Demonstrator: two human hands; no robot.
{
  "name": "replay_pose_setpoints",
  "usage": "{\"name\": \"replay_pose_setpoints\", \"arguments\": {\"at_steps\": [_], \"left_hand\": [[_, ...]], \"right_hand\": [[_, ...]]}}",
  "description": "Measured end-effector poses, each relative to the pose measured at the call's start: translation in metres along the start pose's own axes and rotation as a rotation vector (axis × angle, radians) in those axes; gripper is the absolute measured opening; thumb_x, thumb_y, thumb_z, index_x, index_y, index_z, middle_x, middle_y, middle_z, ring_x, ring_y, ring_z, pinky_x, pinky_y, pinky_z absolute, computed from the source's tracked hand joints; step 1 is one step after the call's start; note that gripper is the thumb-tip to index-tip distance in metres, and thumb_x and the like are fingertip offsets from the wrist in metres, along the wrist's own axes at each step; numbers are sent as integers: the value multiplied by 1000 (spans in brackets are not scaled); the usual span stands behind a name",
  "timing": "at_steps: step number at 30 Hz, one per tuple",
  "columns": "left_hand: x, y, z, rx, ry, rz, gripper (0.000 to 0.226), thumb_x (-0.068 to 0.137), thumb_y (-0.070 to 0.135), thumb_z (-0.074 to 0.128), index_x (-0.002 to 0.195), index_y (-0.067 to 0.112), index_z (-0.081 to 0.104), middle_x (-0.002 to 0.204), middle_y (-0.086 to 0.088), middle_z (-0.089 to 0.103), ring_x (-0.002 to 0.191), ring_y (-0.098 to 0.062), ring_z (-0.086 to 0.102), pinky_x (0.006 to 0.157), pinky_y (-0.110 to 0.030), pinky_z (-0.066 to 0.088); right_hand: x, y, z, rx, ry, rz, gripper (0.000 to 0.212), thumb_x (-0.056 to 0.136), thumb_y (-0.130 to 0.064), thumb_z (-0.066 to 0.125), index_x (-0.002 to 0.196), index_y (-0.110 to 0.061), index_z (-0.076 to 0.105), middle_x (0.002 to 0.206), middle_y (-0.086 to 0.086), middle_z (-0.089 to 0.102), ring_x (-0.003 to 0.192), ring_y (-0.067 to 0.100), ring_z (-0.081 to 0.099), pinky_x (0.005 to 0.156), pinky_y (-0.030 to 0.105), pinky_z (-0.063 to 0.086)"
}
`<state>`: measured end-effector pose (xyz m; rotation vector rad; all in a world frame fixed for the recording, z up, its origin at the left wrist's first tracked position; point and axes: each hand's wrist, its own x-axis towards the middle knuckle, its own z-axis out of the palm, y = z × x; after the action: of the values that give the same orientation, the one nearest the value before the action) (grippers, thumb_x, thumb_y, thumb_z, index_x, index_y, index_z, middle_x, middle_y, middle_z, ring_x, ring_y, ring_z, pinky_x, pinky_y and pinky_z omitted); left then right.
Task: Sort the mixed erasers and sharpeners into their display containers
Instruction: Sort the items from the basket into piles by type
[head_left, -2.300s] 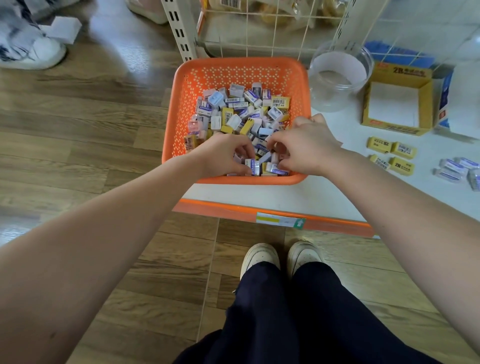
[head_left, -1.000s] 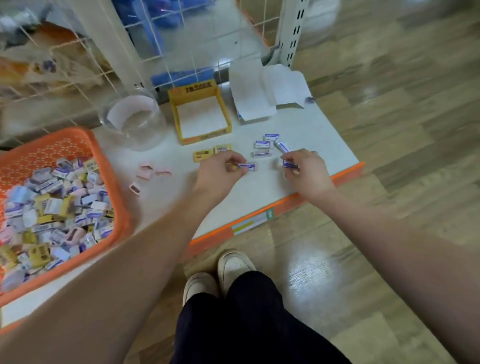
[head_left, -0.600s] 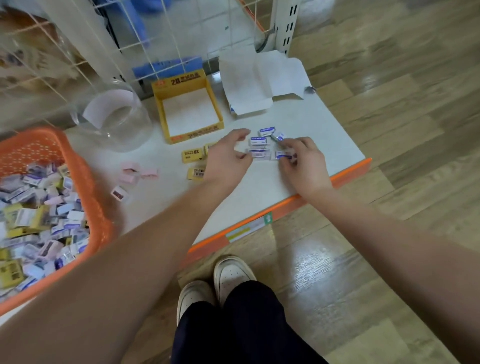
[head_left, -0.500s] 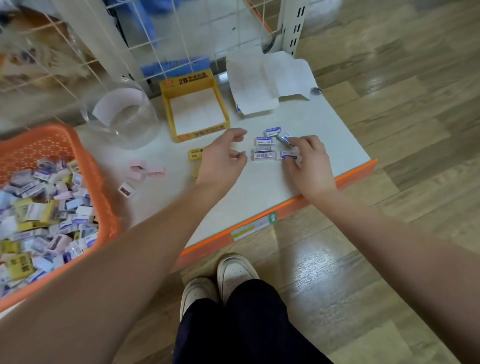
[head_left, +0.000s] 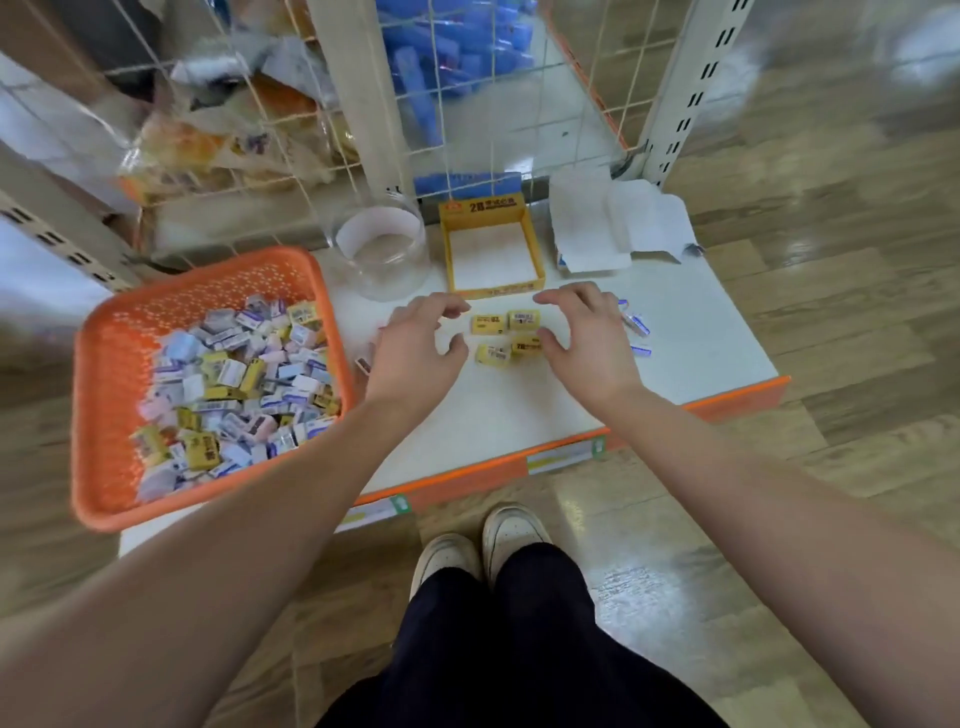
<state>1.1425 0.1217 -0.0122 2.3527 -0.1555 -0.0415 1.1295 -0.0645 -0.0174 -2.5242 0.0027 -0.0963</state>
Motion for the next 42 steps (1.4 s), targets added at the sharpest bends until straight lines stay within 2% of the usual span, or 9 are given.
{"name": "replay_pose_setpoints", "arguments": {"at_steps": [2,9,13,19,23,27,33,39,42], "left_hand": [[-5,-10,-17,31,45,-13,32,85,11,55,114,23,59,113,6,57,106,-20,49,96,-40,39],[-28,-60,-68,68,94,-159,39,87,16,55,125,23,54,131,1,53,122,-24,44,103,-45,36],[-41,-100,-92,133,36,-333,49,88,23,54,136,28,44,136,-2,49,119,-31,48,96,-49,43],[-46,-136,-110,128,-14,-520,53,87,28,57,138,28,41,117,-7,61,106,-32,55,83,-44,51],[-46,-141,-107,171,-96,-528,53,86,28,57,137,26,43,131,-9,53,109,-36,54,86,-48,50],[-46,-144,-101,194,-110,-509,50,87,21,57,136,23,46,143,-5,38,125,-29,41,97,-45,44],[-39,-144,-95,146,-162,-536,39,87,21,62,125,22,54,135,-5,46,116,-24,49,87,-34,48],[-41,-137,-100,148,-213,-500,24,89,20,55,110,24,66,116,-2,64,101,-22,59,81,-29,50],[-42,-132,-105,221,-301,-439,32,90,14,50,116,22,66,122,-2,62,100,-23,58,73,-26,46]], "right_hand": [[1,-21,6,8,-30,-49,36,87,-8,56,122,-13,58,121,8,50,114,27,40,93,22,28],[7,-83,44,23,-180,-185,31,93,-20,53,123,-15,57,122,7,52,118,28,42,96,23,26],[13,-116,69,-33,-334,-262,39,95,-32,48,131,-19,50,131,5,49,122,29,38,102,34,32],[32,-165,94,-244,-498,-563,50,93,-37,49,138,-18,40,138,6,44,128,24,36,104,37,34],[36,-181,114,-364,-583,-660,46,91,-32,52,135,-23,42,132,1,50,122,21,45,98,36,35],[33,-175,129,-469,-592,-644,40,90,-32,54,129,-26,48,127,-3,57,117,18,51,104,33,24],[29,-170,131,-633,-651,-687,22,87,-39,53,100,-23,59,92,-1,64,100,22,57,110,39,11],[33,-177,133,-668,-721,-693,17,84,-30,56,100,-26,54,89,-2,61,100,23,57,110,41,12],[34,-176,132,-631,-734,-671,21,85,-23,51,105,-27,56,94,-3,63,103,21,55,111,40,8]]}}
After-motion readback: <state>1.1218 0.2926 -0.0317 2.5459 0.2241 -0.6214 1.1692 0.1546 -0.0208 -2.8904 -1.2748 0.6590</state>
